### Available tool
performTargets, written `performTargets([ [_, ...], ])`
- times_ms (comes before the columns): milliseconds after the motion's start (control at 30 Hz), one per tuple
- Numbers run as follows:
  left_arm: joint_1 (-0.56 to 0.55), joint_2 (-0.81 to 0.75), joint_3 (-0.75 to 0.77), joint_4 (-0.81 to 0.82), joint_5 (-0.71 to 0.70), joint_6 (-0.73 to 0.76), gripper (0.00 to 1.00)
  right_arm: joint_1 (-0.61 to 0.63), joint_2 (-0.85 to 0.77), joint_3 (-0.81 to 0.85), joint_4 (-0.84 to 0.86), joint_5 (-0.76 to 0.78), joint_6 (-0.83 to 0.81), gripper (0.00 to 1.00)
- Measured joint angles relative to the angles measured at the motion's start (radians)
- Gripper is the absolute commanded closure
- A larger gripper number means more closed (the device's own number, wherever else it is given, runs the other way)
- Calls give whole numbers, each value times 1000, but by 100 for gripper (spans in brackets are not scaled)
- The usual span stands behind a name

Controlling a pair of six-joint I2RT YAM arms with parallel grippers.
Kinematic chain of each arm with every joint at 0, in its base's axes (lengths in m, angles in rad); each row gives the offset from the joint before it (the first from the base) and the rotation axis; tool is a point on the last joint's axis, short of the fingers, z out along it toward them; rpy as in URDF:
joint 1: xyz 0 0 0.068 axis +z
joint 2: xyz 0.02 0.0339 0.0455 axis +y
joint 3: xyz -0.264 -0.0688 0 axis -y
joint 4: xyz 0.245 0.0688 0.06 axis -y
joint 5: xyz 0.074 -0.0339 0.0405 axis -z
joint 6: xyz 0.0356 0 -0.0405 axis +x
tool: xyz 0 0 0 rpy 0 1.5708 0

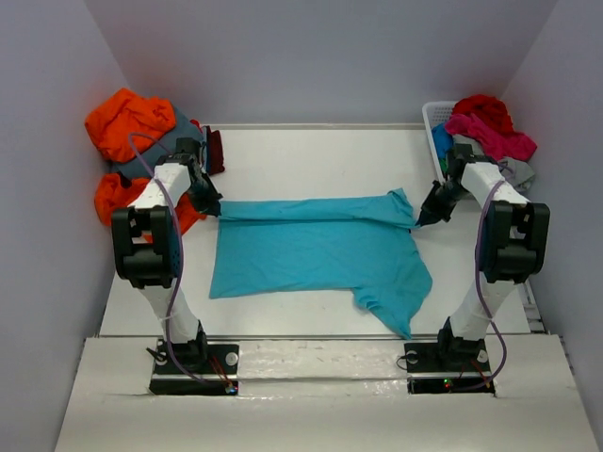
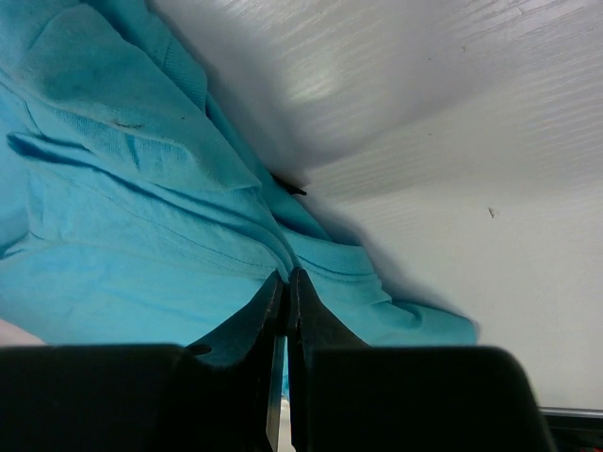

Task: Fold and stack the t-shirts
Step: Fold the flattened T-shirt at the center of the board.

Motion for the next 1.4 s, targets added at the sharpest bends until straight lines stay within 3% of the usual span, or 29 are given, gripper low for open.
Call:
performTargets([
  [500, 22, 0, -37, 9, 12, 12, 93, -6, -11, -24, 26, 3, -9, 93],
  [633, 21, 0, -39, 10, 25, 21, 68, -7, -11, -24, 25, 2, -16, 90],
  [867, 6, 0, -39, 12, 31, 26, 49, -8, -11, -24, 24, -2, -42, 68],
  [1000, -5, 0, -36, 10, 31, 26, 48, -8, -11, -24, 23, -4, -55, 60],
  [1400, -44, 28, 98, -20, 12, 28, 48, -8, -20, -5, -4, -33, -58, 60],
])
